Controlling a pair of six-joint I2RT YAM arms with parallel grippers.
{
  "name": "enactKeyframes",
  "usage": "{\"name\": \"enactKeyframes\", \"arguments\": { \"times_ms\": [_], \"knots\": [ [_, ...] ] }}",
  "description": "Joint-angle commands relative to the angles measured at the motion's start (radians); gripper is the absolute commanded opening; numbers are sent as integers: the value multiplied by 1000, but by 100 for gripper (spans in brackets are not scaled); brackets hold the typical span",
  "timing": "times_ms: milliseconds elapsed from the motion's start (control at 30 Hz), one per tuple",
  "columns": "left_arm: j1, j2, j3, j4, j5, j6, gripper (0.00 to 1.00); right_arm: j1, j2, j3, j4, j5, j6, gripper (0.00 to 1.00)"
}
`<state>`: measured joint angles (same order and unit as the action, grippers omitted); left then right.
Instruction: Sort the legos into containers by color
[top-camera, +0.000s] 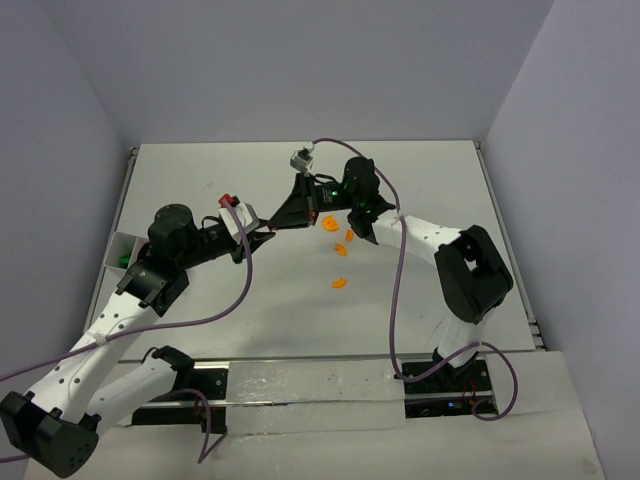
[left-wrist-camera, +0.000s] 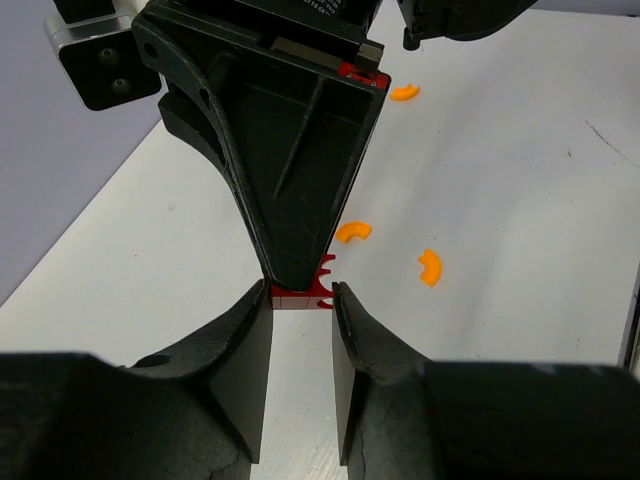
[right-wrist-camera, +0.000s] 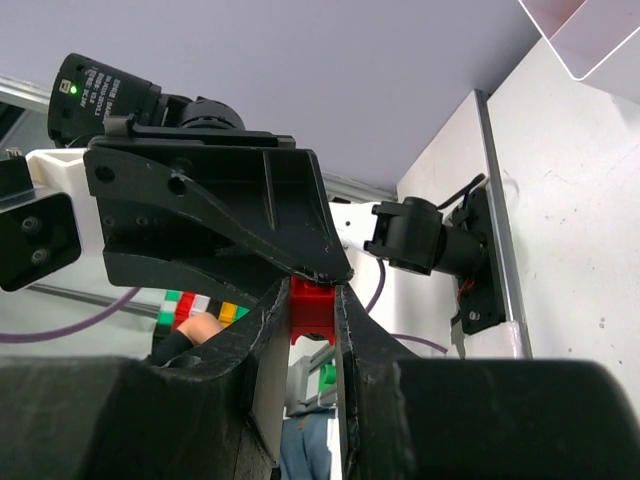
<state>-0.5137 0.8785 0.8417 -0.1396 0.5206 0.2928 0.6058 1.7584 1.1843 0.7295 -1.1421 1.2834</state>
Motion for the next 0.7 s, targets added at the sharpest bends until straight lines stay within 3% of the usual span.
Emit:
{"name": "enactKeyframes", "arguments": {
  "times_ms": [0, 67, 200, 267, 300, 367, 400, 533, 667],
  "knots": [
    [-1, 0, 27, 30, -10, -23, 22, 14, -29, 3, 34, -25, -22, 11],
    [-1, -3, 27, 30, -11, -30, 12, 12, -25, 10, 20, -25, -26, 19],
    [0, -9, 28, 29, -19, -45, 2, 14, -19, 17, -1, -24, -35, 31],
    [0, -16, 30, 25, -22, -53, 1, 12, -16, 21, -17, -22, -47, 48],
    [0, -16, 30, 23, -22, -55, 1, 12, -16, 23, -24, -22, -47, 49],
    [-1, -26, 31, 11, -25, -58, 1, 7, -14, 30, -50, -17, -72, 68],
    [-1, -31, 31, 4, -29, -58, 1, 1, -13, 33, -77, -15, -84, 73],
    [0, -58, 26, -66, -61, -49, 0, -49, -4, 37, -170, 24, -156, 87],
    [8, -95, 33, -163, -165, -65, 0, -142, -20, 56, -323, 72, -271, 90]
  ]
}}
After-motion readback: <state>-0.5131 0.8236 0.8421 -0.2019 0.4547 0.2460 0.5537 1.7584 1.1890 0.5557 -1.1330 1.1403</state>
